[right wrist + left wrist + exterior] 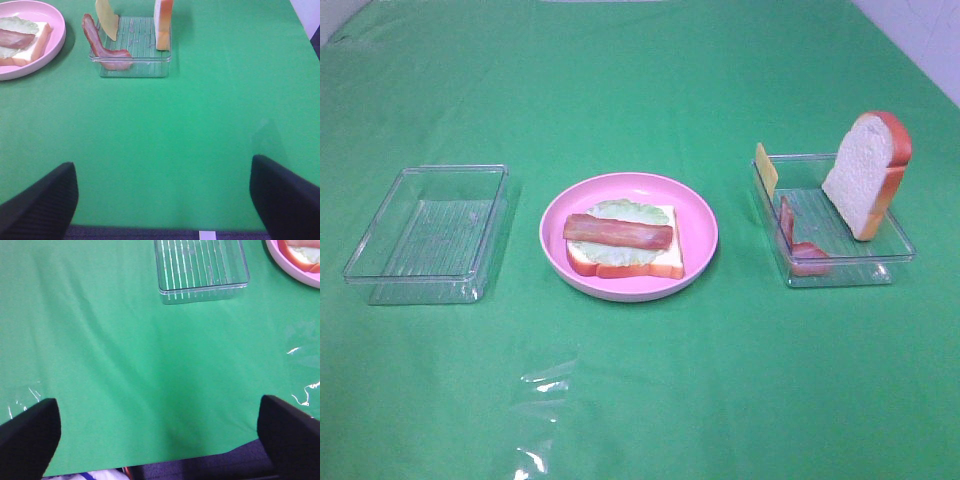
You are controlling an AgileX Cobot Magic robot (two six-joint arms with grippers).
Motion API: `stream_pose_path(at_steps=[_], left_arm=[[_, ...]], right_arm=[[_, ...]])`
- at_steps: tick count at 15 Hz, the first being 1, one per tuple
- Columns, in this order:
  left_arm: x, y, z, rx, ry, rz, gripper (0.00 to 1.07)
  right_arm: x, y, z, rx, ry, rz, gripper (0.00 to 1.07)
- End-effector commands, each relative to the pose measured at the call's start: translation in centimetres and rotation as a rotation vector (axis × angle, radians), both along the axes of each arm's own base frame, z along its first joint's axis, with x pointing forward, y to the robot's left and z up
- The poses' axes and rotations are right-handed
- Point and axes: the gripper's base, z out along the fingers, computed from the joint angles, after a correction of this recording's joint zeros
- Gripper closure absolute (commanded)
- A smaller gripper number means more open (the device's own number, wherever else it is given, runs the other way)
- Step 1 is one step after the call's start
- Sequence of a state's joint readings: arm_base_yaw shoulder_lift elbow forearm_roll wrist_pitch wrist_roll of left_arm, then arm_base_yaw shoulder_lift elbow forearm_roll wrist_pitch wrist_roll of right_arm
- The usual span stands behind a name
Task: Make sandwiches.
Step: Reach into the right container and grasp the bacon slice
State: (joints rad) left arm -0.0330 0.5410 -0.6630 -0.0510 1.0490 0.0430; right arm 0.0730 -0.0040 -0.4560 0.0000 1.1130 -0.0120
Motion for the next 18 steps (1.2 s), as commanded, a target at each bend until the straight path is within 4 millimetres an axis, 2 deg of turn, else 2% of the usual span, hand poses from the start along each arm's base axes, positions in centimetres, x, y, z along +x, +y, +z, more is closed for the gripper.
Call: stream_pose_path(at_steps=[1, 2, 8, 18], left_arm=[[-2.8, -0.1, -1.0, -0.025, -0.091, -0.001, 0.06], [-5.1, 0.0, -1.6, -0.030, -0.197, -0.003, 0.06], [-8.9, 0.2, -2.7, -0.025, -0.377, -0.002, 0.06], [-9.1, 0.2, -2.7, -0.046, -0.386, 0.013, 0.06]], right_arm=[[-0.3, 0.0, 0.0, -0.004, -0.036, 0.005, 0.18], [-0.3, 0.0, 0.0, -0.004, -0.036, 0.005, 0.18], [-0.3, 0.0, 0.0, -0.004, -0.036, 0.005, 0.18], [-0.1, -0.3, 0.0, -0.030, -0.032, -0.009, 0.18]])
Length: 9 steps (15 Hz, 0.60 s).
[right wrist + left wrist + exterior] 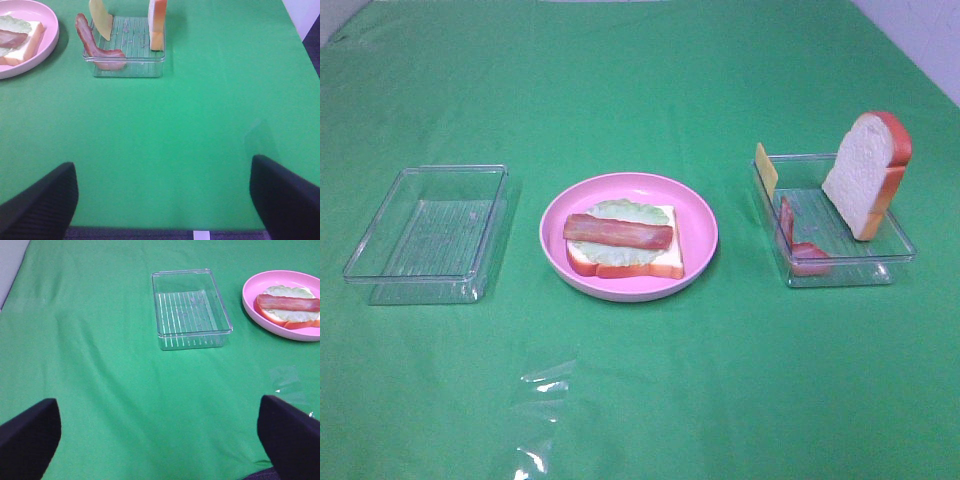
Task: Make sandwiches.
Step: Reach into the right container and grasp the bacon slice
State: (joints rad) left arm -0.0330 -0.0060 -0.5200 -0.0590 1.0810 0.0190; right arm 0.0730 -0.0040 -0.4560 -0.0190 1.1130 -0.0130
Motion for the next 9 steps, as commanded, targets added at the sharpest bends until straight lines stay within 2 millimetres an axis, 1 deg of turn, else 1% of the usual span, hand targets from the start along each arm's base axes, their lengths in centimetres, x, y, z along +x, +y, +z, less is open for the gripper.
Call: stream_pose_path(at_steps=[1, 6, 7, 9], left_arm=[[-0.2, 0.0, -0.1, -0.009, -0.016, 0.002, 0.06], [-0.2, -0.1, -0.1, -0.009, -0.017, 0.059, 0.06], [-0.2, -0.1, -0.1, -0.009, -0.017, 0.060, 0.06], [-0.2, -0.1, -0.1, -0.009, -0.017, 0.060, 0.06]], right_arm=[[-0.2, -0.1, 0.0, -0.014, -0.031, 0.000, 0.18], [-0.1, -0.1, 0.0, -0.015, -0.033, -0.001, 0.18], [0.4, 0.0, 0.5, 0.003, 0.004, -0.012, 0.18], [3.5, 0.2, 1.6, 0.005, 0.183, -0.021, 0.18]])
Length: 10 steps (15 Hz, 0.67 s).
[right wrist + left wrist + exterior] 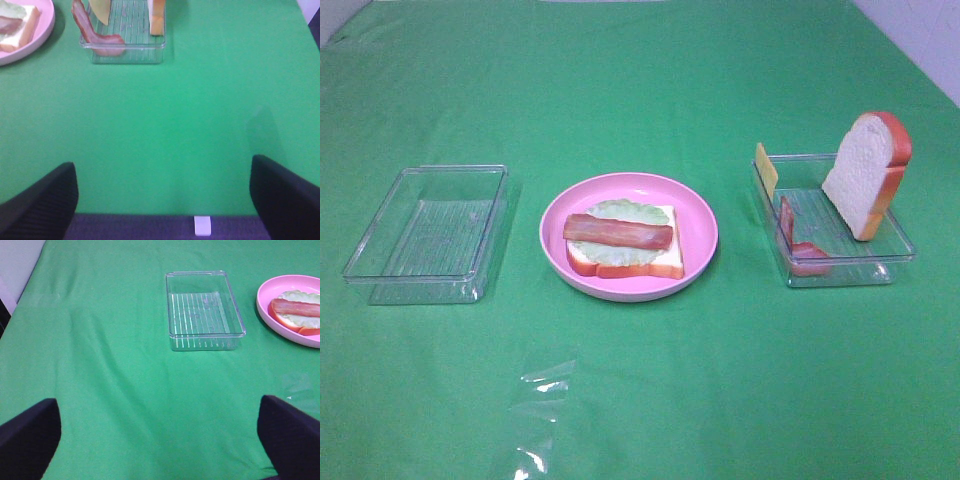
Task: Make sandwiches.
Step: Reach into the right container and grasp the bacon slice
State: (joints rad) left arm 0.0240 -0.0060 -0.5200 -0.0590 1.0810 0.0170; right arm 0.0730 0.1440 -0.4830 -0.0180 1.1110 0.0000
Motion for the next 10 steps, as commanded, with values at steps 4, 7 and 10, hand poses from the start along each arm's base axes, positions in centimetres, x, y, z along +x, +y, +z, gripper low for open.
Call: stream_pose_path(at_steps=[4, 7, 10], left_arm=[[-0.2, 0.0, -0.1, -0.007, -0.017, 0.002, 0.06], [-0.2, 0.0, -0.1, -0.007, -0.017, 0.002, 0.06], [-0.2, 0.0, -0.1, -0.007, -0.017, 0.002, 0.06]], right_arm=[[8.5, 0.8, 3.1, 0.004, 0.294, -0.006, 0.18], [16.4, 1.8, 4.1, 0.042, 0.474, 0.005, 0.18], [21.5, 2.4, 2.8, 0.060, 0.587, 0.011, 0.19]])
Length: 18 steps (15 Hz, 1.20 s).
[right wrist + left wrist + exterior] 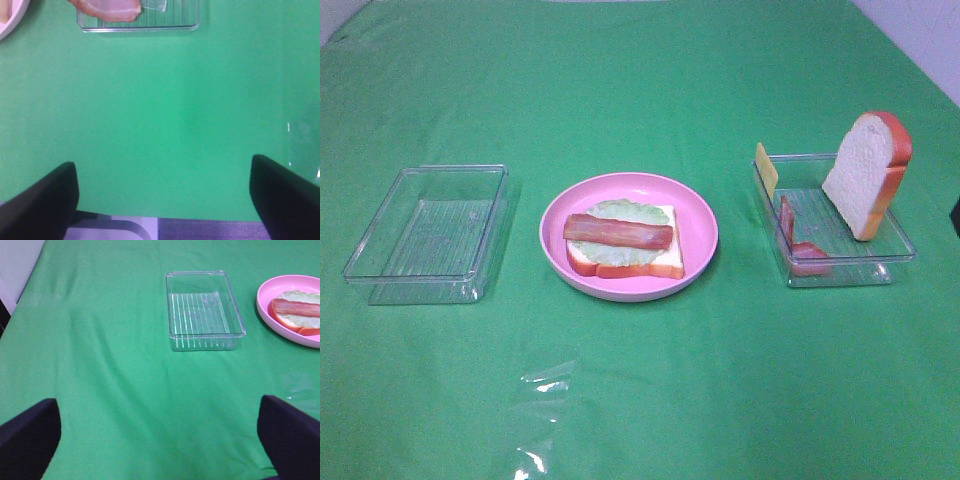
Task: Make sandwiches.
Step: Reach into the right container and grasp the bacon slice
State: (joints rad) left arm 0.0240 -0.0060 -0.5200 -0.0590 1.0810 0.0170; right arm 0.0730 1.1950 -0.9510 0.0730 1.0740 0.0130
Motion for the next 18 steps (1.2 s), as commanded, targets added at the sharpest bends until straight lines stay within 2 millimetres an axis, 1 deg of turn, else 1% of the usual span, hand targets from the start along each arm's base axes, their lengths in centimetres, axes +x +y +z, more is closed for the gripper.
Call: stream_pose_path(at_steps=[1, 3, 4, 5, 6, 8, 9, 11, 13, 14, 15, 18], left_arm=[[-0.2, 0.0, -0.1, -0.007, -0.017, 0.002, 0.06], [-0.2, 0.0, -0.1, -0.007, -0.017, 0.002, 0.06], [-0.2, 0.0, -0.1, -0.007, -0.017, 0.002, 0.06], [-0.2, 0.0, -0.1, -0.007, -0.017, 0.002, 0.06], [-0.2, 0.0, -0.1, -0.007, -0.017, 0.002, 0.06], [-0.2, 0.0, -0.1, -0.007, -0.017, 0.002, 0.06], [-0.2, 0.0, -0.1, -0.007, -0.017, 0.002, 0.06], [-0.2, 0.0, -0.1, -0.007, -0.017, 0.002, 0.06], [-0.2, 0.0, -0.1, -0.007, -0.017, 0.002, 0.06], [-0.2, 0.0, -0.1, -0.007, -0.017, 0.002, 0.06], [-0.2, 0.0, -0.1, -0.007, -0.017, 0.002, 0.06], [-0.2, 0.0, -0.1, -0.007, -0.017, 0.002, 0.06]], right_arm=[[3.8, 0.4, -1.3, 0.004, 0.075, 0.010, 0.19], [6.5, 1.0, -2.8, 0.035, 0.105, 0.011, 0.19], [7.7, 2.1, -3.4, 0.047, 0.104, 0.040, 0.19], [9.7, 4.9, -4.7, 0.053, 0.112, 0.093, 0.19], [10.2, 5.6, -5.0, 0.052, 0.115, 0.108, 0.19], [12.0, 7.8, -5.9, 0.051, 0.120, 0.142, 0.19], [13.0, 8.5, -6.4, 0.050, 0.120, 0.154, 0.19], [14.4, 8.9, -7.2, 0.054, 0.131, 0.150, 0.19], [15.4, 9.1, -8.2, 0.045, 0.137, 0.151, 0.19], [15.7, 9.1, -8.5, 0.044, 0.144, 0.151, 0.19], [16.6, 9.4, -9.8, 0.040, 0.165, 0.150, 0.19], [17.4, 9.5, -12.0, 0.028, 0.210, 0.147, 0.19]])
